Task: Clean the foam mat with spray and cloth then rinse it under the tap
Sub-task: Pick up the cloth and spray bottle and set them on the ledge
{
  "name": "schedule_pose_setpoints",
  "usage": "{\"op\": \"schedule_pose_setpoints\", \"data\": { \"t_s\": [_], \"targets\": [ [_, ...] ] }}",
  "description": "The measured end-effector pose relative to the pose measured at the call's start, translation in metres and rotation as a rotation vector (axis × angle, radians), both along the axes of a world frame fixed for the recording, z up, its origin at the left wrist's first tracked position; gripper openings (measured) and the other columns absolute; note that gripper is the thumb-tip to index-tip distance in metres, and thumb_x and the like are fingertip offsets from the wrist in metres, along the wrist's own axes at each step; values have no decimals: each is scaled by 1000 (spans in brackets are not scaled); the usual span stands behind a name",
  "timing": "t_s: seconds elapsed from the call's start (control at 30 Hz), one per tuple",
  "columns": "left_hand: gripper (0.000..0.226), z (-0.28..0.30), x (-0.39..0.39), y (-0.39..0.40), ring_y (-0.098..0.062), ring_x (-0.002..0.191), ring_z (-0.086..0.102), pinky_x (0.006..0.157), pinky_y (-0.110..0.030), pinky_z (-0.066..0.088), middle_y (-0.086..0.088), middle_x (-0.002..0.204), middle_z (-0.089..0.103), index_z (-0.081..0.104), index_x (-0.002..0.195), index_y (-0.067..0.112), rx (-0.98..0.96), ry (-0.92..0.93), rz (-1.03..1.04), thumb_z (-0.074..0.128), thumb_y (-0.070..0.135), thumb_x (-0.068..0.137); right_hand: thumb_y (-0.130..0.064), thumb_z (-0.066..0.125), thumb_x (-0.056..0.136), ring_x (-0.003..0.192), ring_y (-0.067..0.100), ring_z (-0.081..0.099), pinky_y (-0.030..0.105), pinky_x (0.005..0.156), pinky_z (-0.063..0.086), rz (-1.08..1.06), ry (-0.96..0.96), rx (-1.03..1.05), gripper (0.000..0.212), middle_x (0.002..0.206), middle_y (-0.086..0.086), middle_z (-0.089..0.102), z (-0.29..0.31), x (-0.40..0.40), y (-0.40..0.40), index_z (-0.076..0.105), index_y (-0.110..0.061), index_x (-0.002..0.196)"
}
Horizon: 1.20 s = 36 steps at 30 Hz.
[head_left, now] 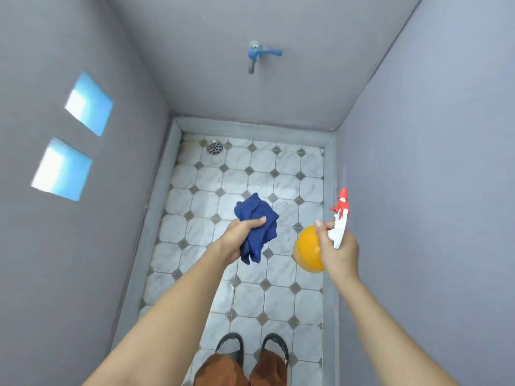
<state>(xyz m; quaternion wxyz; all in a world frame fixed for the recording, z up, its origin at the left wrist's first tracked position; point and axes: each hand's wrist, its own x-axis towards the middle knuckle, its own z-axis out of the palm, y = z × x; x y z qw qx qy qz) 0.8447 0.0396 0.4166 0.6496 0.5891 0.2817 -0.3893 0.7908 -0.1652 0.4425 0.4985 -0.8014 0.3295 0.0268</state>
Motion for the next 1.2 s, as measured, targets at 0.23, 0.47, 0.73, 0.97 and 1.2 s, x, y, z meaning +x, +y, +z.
{"op": "schedule_pose_setpoints", "data": {
  "t_s": [0.23, 0.47, 0.73, 0.97, 1.2],
  "targets": [
    [38, 218, 77, 45, -25, 87, 67, 73, -34, 54, -13, 100, 70, 58, 118, 7, -88, -222, 71, 62, 33, 91, -38, 65, 91, 80, 23, 65, 17, 62, 41, -2, -214, 55, 33, 84, 13, 72, 218, 90, 43, 64, -7, 81],
    [23, 357, 168, 49, -30, 84, 63, 87, -43, 49, -14, 91, 67, 56, 108, 5, -138, -294, 183, 47, 8, 87, -43, 63, 90, 70, 11, 65, 26, 68, 46, 6, -368, 69, 34, 72, 2, 73, 357, 176, 53, 65, -18, 67],
    [50, 438, 288, 41, -30, 90, 68, 69, -35, 55, -20, 104, 69, 58, 120, 3, -168, -454, 187, 74, 31, 82, -37, 65, 92, 76, 22, 68, 33, 68, 47, 15, -448, 179, 24, 70, 1, 71, 424, 297, 25, 61, -21, 75],
    [42, 433, 373, 48, -36, 101, 65, 83, -44, 56, -22, 114, 66, 54, 124, -2, -115, -446, 292, 67, 9, 86, -38, 63, 92, 80, 22, 65, 36, 75, 47, 34, -451, 186, 17, 77, 1, 70, 434, 387, 9, 62, -24, 81],
    [60, 419, 466, 57, -23, 75, 65, 62, -33, 54, -12, 97, 71, 66, 114, 4, -159, -337, 303, 53, 56, 89, -39, 62, 93, 81, 14, 62, 34, 73, 41, -8, -432, 204, 20, 81, 3, 69, 426, 471, 12, 59, -22, 83]
  ]
}}
